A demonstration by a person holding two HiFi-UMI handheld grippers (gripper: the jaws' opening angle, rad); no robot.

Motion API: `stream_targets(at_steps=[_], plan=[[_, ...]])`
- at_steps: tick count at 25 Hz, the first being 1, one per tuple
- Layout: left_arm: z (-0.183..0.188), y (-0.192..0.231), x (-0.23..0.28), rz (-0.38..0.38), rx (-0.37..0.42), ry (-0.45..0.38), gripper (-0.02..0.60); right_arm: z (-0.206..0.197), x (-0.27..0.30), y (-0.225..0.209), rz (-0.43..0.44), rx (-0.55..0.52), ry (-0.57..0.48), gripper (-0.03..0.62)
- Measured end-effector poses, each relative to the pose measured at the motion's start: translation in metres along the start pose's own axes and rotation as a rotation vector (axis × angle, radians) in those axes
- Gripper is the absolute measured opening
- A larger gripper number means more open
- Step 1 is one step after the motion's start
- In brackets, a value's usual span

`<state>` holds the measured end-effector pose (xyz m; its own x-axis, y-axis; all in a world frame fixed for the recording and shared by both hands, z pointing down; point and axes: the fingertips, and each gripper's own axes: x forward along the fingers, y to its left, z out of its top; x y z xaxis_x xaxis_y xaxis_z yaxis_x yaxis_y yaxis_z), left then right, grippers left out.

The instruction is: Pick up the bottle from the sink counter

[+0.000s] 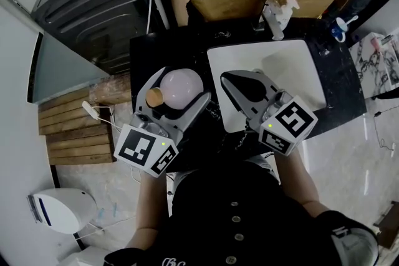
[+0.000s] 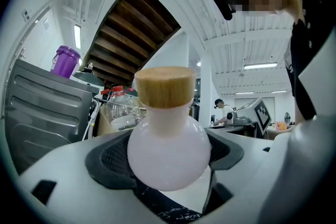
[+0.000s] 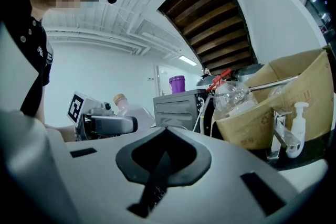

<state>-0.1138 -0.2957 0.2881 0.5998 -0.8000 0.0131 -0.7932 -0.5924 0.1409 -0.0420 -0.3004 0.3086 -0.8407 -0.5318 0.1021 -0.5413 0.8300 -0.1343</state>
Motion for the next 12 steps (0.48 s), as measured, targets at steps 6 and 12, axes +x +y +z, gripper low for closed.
stream_targets(at_steps=[6, 12], plan=[[-0.0026, -0.0008, 0.0014, -0.006, -0.005, 0.002, 0.394, 0.001, -0.0001, 0.0012, 0.006, -0.009, 0.005, 0.002], [-0.003, -0.002, 0.0028, -0.013, -0.006, 0.001, 0.394, -0.0007, -0.0001, 0.0012, 0.008, -0.013, 0.014, 0.002]])
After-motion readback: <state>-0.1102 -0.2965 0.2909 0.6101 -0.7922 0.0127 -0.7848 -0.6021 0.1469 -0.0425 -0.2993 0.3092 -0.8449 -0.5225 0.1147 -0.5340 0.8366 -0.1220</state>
